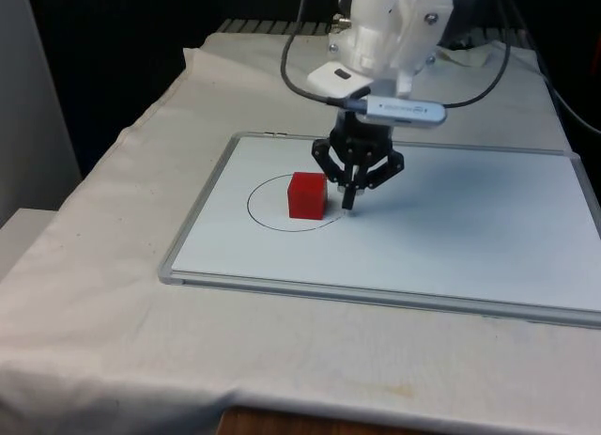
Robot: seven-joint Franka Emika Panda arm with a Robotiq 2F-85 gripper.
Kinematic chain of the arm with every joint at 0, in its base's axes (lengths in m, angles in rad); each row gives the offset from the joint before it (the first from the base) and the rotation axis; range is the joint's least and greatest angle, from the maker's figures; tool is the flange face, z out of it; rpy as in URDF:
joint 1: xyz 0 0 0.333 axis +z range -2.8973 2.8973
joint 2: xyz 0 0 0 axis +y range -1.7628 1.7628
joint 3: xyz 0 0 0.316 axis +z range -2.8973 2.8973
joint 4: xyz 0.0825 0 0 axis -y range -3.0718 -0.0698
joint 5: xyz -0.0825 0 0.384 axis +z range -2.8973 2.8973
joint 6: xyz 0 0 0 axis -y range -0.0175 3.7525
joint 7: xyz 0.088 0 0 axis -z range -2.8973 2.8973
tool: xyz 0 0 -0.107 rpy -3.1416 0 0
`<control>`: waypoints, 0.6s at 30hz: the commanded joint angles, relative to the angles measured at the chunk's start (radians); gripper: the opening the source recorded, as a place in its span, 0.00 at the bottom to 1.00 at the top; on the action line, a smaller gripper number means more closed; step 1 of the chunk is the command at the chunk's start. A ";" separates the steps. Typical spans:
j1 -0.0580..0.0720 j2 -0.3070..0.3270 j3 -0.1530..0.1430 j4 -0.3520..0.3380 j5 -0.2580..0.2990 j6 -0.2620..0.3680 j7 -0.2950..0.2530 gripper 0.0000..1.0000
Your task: Push the cube into the marked area.
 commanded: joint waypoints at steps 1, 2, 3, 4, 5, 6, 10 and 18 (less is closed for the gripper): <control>0.001 -0.005 0.005 -0.007 0.005 0.008 0.003 0.00; 0.002 -0.007 0.008 -0.006 0.006 0.009 0.005 0.00; 0.002 -0.009 0.012 -0.006 0.008 0.010 0.008 0.00; 0.002 -0.010 0.016 -0.006 0.009 0.011 0.010 0.00; 0.002 -0.012 0.020 -0.006 0.010 0.013 0.013 0.00; 0.001 -0.006 0.017 0.000 0.002 0.008 0.014 0.00; 0.001 -0.020 0.041 -0.005 0.012 0.017 0.028 0.00; 0.000 -0.027 0.069 0.002 0.017 0.017 0.045 0.00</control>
